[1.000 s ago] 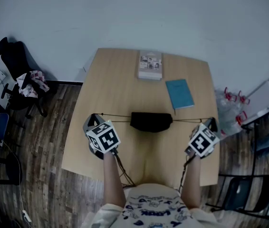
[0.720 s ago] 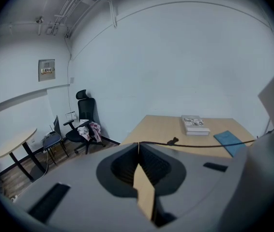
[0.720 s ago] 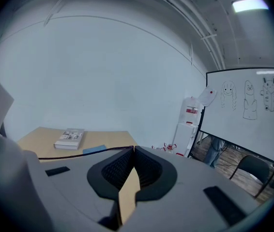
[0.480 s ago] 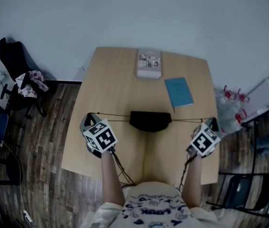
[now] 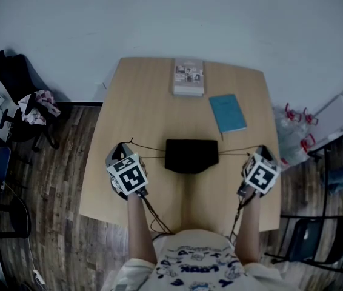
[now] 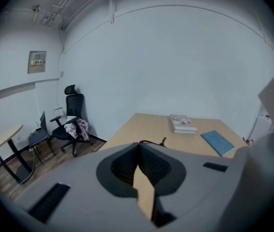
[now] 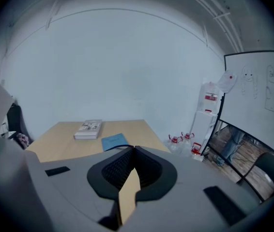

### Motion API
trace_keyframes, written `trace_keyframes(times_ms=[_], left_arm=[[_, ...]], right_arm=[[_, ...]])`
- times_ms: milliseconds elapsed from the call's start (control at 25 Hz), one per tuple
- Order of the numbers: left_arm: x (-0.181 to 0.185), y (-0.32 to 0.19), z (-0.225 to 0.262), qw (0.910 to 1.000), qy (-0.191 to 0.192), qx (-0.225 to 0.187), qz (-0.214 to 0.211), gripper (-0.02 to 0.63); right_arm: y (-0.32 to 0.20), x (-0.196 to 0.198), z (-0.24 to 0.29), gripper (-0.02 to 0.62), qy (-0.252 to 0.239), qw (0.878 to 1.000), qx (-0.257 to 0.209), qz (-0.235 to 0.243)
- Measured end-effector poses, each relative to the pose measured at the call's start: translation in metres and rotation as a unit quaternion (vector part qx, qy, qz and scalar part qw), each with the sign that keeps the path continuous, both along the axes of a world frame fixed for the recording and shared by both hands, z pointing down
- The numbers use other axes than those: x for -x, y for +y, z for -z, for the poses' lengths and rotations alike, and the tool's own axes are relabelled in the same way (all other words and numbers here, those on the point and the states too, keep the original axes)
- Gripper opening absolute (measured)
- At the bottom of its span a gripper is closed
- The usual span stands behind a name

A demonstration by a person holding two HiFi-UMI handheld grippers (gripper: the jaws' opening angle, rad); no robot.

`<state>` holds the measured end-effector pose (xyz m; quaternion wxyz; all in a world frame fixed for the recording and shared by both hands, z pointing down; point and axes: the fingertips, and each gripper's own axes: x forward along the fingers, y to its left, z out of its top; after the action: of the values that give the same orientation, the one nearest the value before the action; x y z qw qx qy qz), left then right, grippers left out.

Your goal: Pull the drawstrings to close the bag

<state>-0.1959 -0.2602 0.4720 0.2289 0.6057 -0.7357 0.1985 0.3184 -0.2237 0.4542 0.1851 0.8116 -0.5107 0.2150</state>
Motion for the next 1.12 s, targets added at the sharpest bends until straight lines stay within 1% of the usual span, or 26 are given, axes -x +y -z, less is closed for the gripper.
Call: trace_keyframes(times_ms=[80,160,200,280,360,440,480,560,640,800,840,880,920,960,1120], left_arm=[[-0.016,-0.001,-0.010,0.9988,0.017,0.020,-0.041,0.005],[-0.033,0.001,-0.022,0.9956,0.033,0.041,-0.077,0.005],[-0.042,0.002,-0.027,0.9938,0.037,0.051,-0.092,0.005],[-0.060,0.004,-0.037,0.9899,0.040,0.065,-0.120,0.005],[-0.083,0.009,-0.042,0.9844,0.050,0.073,-0.153,0.006],[-0.106,0.014,-0.044,0.9769,0.066,0.077,-0.188,0.020],[-0.117,0.016,-0.043,0.9726,0.074,0.078,-0.206,0.054],[-0.138,0.020,-0.039,0.9647,0.088,0.073,-0.237,0.086],[-0.155,0.021,-0.031,0.9598,0.099,0.060,-0.255,0.094],[-0.176,0.022,-0.006,0.9550,0.129,0.016,-0.267,0.092],[-0.182,0.023,0.001,0.9519,0.142,0.006,-0.272,0.092],[-0.187,0.024,0.007,0.9482,0.155,-0.003,-0.277,0.092],[-0.192,0.026,0.014,0.9448,0.166,-0.011,-0.282,0.092],[-0.195,0.026,0.021,0.9426,0.172,-0.021,-0.285,0.092],[-0.199,0.027,0.047,0.9412,0.160,-0.061,-0.291,0.089]], right_arm=[[-0.002,0.009,-0.008,0.005,0.002,1.000,0.013,0.025],[-0.005,0.029,-0.024,0.006,-0.017,0.996,0.045,0.072],[-0.006,0.042,-0.035,0.006,-0.029,0.992,0.064,0.103],[-0.005,0.067,-0.051,0.006,-0.048,0.980,0.099,0.164],[0.000,0.091,-0.063,0.016,-0.073,0.967,0.119,0.214],[0.005,0.112,-0.071,0.099,-0.107,0.955,0.124,0.249],[0.006,0.120,-0.071,0.106,-0.119,0.950,0.122,0.260],[0.008,0.130,-0.065,0.118,-0.127,0.948,0.113,0.270],[0.005,0.136,-0.055,0.118,-0.131,0.951,0.088,0.266],[-0.002,0.145,-0.018,0.117,-0.131,0.962,-0.007,0.239],[-0.003,0.146,-0.009,0.101,-0.125,0.964,-0.031,0.234],[-0.003,0.147,0.000,0.055,-0.116,0.965,-0.050,0.230],[-0.002,0.147,0.007,0.033,-0.106,0.966,-0.064,0.228],[-0.002,0.148,0.014,0.032,-0.097,0.966,-0.074,0.229],[0.002,0.155,0.029,0.032,-0.079,0.963,-0.095,0.241]])
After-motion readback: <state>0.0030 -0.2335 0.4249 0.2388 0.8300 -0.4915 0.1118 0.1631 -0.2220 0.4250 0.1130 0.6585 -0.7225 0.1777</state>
